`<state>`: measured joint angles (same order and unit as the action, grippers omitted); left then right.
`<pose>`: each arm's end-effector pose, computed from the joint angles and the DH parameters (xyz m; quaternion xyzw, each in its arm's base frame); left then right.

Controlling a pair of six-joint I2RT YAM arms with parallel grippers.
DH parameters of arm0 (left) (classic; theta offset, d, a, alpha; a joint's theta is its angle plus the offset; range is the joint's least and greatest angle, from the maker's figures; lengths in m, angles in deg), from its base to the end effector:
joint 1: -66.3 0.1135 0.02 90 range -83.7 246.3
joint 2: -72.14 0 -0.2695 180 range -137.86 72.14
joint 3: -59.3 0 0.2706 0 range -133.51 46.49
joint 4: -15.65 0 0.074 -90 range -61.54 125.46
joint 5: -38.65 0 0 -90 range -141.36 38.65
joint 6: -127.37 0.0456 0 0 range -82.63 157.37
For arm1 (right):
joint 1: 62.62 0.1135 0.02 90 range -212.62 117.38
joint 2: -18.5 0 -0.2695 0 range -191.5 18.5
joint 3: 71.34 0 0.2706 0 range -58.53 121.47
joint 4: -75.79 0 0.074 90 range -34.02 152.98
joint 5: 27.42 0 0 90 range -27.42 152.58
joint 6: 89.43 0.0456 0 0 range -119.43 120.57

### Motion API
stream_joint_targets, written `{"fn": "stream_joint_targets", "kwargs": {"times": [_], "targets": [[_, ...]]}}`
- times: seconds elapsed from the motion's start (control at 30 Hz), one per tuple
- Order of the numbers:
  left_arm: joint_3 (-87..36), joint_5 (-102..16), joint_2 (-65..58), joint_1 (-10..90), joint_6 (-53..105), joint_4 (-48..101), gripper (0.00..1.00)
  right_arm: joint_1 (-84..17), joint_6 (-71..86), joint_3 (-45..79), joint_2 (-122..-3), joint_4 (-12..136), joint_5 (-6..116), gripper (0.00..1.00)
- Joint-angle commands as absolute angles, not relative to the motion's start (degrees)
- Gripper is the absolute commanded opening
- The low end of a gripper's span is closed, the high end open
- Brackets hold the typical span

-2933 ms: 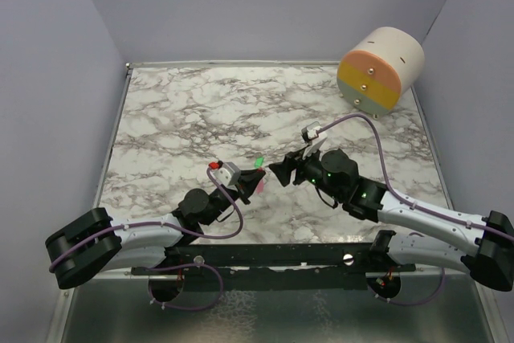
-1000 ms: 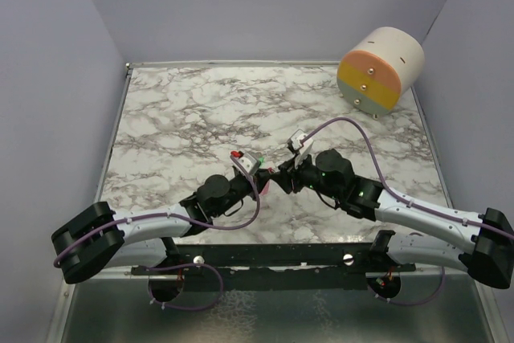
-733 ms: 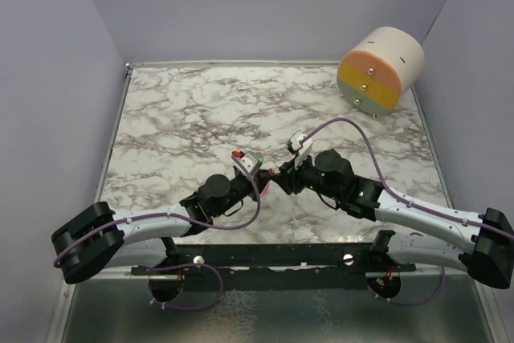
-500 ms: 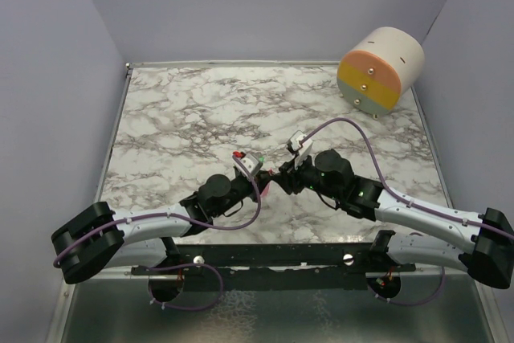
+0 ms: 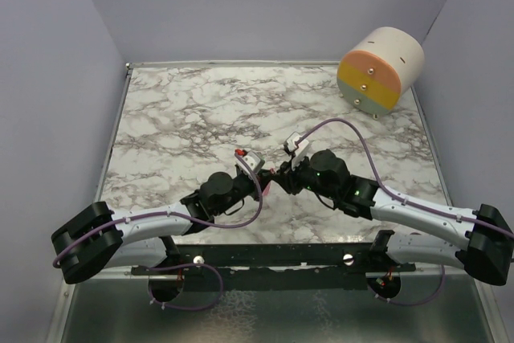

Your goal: Put the keys on the keyring

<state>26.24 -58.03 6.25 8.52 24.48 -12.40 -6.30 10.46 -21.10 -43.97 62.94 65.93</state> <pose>0.1411 -0.2139 0.2028 0.2441 0.6941 -0.3559 0.5762 0.1509 0.2217 0.2445 -0.3180 0.7813 0.2724 0.4629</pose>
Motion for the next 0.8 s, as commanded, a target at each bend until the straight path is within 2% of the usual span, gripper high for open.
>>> {"fn": "stream_joint_targets", "kwargs": {"times": [0.0,0.13,0.4,0.63,0.7,0.77], "targets": [[25.0,-56.5,6.9,8.6,24.1,-11.8,0.00,-5.9,10.2,-19.7,-43.9,62.5,66.8,0.21],[24.8,-56.8,6.4,8.5,24.1,-11.5,0.00,-6.0,10.6,-19.4,-43.7,62.1,68.2,0.09],[24.2,-57.8,5.9,8.5,23.9,-10.4,0.00,-6.0,11.1,-19.5,-41.6,61.5,69.9,0.01],[24.5,-57.4,5.8,8.6,23.6,-10.4,0.44,-6.0,11.5,-20.6,-39.3,62.8,71.6,0.01],[24.5,-57.0,5.6,8.6,23.6,-10.4,0.51,-6.0,11.6,-20.5,-39.1,62.9,71.7,0.01],[24.5,-56.9,5.5,8.6,23.6,-10.4,0.53,-6.0,11.7,-20.5,-38.8,63.0,71.5,0.01]]}}
